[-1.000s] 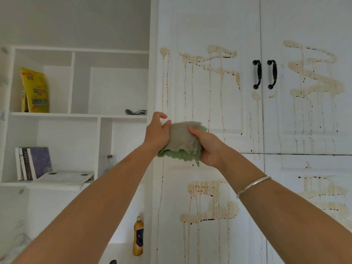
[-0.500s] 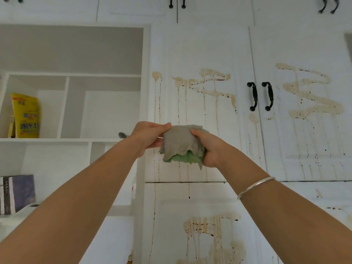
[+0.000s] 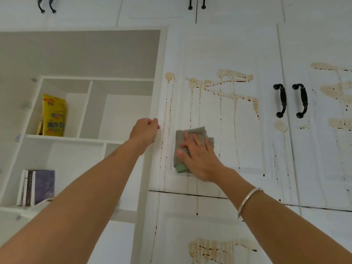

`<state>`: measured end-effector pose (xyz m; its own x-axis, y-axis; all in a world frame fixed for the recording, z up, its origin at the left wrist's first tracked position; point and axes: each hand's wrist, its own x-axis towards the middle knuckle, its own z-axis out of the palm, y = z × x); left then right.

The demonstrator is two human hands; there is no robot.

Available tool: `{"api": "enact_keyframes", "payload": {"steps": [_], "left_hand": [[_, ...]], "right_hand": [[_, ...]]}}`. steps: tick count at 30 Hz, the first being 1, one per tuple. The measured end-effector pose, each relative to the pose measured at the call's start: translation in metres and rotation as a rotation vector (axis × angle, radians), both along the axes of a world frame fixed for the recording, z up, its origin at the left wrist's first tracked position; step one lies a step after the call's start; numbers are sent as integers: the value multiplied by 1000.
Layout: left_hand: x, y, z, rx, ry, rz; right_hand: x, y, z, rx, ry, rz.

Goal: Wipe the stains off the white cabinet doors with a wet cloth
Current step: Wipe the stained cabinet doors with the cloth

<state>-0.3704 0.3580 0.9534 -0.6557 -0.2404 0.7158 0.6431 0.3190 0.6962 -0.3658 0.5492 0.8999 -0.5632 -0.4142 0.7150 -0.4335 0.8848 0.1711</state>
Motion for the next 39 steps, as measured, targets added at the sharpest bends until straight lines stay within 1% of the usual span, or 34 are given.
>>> {"api": "enact_keyframes", "payload": {"steps": [1, 3, 4, 7, 9, 12, 16, 19, 21, 26, 29, 33, 35, 37, 39], "left_hand": [[-9, -5, -1, 7, -6, 22], [-22, -9, -1, 9, -5, 46], [-30, -11, 0, 11, 4, 42], [-49, -10, 5, 13, 10, -2], [-57, -10, 13, 47, 47, -52], [-67, -11, 36, 103, 121, -121], [-77, -11, 52, 49, 179, -137], [-84, -12, 49, 62, 197, -165], [-86, -14, 49, 88, 214, -216], [-90, -16, 47, 92, 253, -251], [-93, -14, 47, 113, 271, -261], [-94, -14, 55, 131, 285, -309], [-91, -11, 66, 154, 329, -321], [-87, -8, 78, 185, 393, -285], [-88, -4, 86, 179, 451, -196]], "right_hand": [[-9, -7, -1, 77, 69, 27], [-22, -17, 0, 109, 103, 85], [-30, -23, 1, 138, 144, 79], [-54, -39, 10, 285, 372, -36], [-64, -48, 28, 288, 456, -97], [-68, -58, 77, 236, 506, -126], [-67, -61, 129, 203, 538, -209], [-72, -66, 137, 88, 556, -260], [-73, -72, 130, 72, 608, -288], [-67, -61, 102, 284, 567, -242], [-64, -58, 111, 310, 556, -228], [-65, -67, 145, 223, 555, -216], [-69, -71, 164, 161, 560, -211], [-71, -74, 179, 118, 565, -208], [-72, -75, 192, 86, 570, -219]]}}
